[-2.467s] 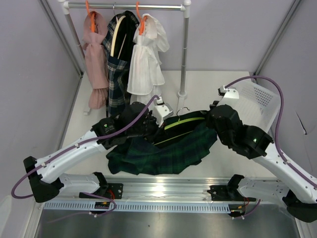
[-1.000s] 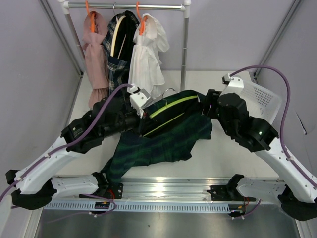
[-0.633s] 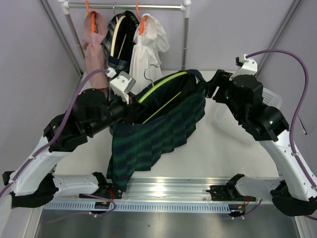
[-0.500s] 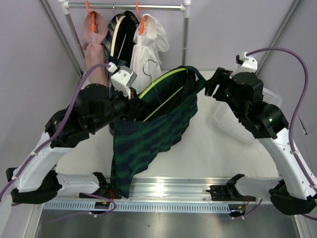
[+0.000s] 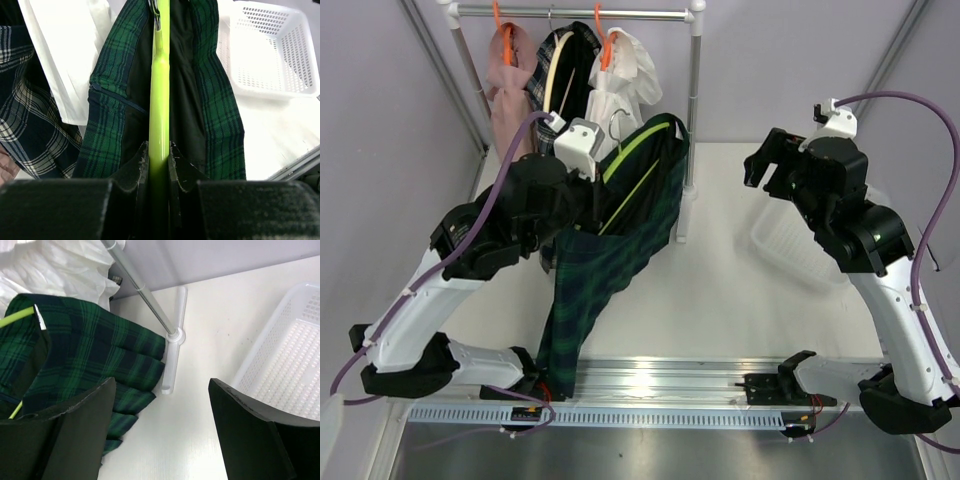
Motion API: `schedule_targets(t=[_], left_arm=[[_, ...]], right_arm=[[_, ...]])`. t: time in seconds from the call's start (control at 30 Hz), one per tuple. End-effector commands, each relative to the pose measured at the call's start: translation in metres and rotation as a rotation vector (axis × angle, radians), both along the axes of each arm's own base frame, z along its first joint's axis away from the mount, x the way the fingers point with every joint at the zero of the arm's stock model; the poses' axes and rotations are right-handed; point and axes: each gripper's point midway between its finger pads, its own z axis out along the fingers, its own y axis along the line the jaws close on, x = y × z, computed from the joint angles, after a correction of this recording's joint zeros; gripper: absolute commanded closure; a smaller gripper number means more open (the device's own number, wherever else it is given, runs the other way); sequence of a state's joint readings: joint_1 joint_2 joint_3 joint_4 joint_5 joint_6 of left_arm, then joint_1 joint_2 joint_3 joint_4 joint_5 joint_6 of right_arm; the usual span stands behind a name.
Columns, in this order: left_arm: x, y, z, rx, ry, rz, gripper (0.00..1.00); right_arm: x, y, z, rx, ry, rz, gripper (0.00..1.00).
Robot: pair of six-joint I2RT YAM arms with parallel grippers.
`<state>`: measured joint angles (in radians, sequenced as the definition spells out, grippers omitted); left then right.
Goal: Place the skirt on the hanger
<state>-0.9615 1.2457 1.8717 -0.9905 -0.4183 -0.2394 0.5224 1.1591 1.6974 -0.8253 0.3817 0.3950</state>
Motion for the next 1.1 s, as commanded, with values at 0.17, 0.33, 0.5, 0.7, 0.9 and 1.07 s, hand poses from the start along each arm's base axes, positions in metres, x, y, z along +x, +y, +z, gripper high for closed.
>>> schedule_targets(t=[0.17, 0.33, 0.5, 0.7, 0.9, 1.07], left_arm=[[0.030, -0.001, 0.066, -0.184, -0.134, 0.160, 1.00], [0.046, -0.009, 0.070, -0.214, -0.154, 0.202, 1.00], [0.062, -0.009, 0.082, -0.232, -0.172, 0.257, 1.00], [0.079, -0.002, 0.097, -0.252, -0.206, 0.327, 1.00], [0.096, -0.006, 0.100, -0.245, -0.234, 0.356, 1.00], [0.104, -0.006, 0.114, -0.257, -0.289, 0.364, 1.00]], right_arm=[[-0.003, 0.006, 0.016, 0.039, -0.028, 0.046, 0.19], [-0.004, 0.004, 0.017, 0.037, -0.027, 0.048, 0.19], [-0.006, 0.004, 0.014, 0.031, -0.016, 0.055, 0.19], [-0.008, -0.001, 0.013, 0.025, -0.018, 0.049, 0.19], [-0.009, 0.000, 0.013, 0.027, -0.016, 0.058, 0.19], [-0.011, -0.003, 0.014, 0.027, -0.020, 0.057, 0.19]])
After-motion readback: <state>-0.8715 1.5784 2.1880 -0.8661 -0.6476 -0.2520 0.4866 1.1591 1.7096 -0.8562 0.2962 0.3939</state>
